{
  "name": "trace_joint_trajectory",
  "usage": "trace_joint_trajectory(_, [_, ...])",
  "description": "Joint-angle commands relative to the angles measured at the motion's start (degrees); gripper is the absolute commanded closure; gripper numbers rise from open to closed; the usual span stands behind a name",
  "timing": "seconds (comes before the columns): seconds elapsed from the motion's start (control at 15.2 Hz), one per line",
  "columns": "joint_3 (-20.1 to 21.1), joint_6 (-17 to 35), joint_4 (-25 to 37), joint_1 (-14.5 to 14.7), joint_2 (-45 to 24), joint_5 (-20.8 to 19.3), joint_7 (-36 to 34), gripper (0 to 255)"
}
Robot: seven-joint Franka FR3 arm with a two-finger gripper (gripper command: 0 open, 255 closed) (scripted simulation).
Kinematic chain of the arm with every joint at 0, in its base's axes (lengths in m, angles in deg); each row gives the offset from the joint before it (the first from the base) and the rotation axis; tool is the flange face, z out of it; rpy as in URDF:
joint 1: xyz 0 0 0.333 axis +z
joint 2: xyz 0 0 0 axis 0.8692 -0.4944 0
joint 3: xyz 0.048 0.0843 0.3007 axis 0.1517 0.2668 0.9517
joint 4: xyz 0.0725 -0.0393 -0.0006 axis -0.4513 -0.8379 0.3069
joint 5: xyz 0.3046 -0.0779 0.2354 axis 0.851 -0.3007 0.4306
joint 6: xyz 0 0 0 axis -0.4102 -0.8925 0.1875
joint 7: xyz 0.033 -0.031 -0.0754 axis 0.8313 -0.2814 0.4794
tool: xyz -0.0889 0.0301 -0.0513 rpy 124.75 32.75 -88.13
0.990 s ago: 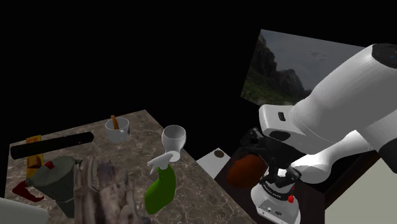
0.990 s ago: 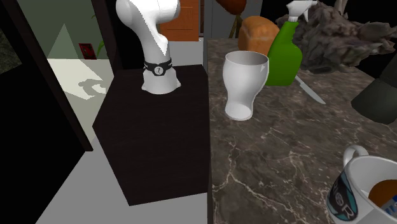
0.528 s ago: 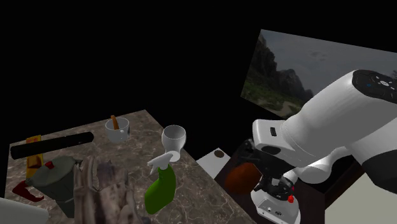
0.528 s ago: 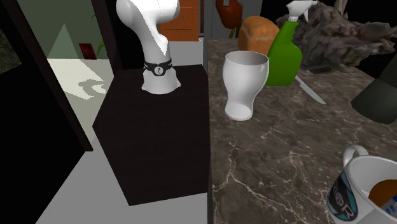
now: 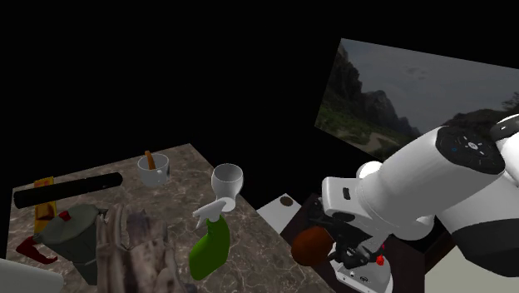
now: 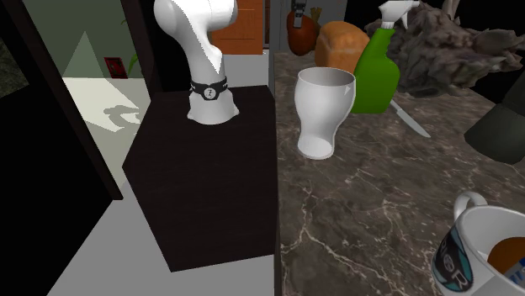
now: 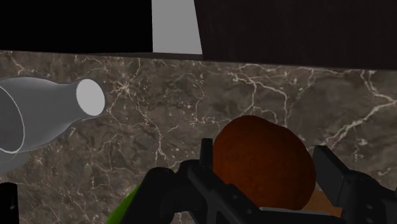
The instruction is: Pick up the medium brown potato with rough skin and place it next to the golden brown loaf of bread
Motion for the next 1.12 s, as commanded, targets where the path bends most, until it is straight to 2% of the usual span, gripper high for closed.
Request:
trace_joint_trajectory(0.0, [0.81,1.36,-1.36,0.41,-0.08,0.72,-0.36,255])
trace_joint_trajectory(1.06, [8.96,14.63,-10.49,2.39,-5.08,7.08,-3.51,255])
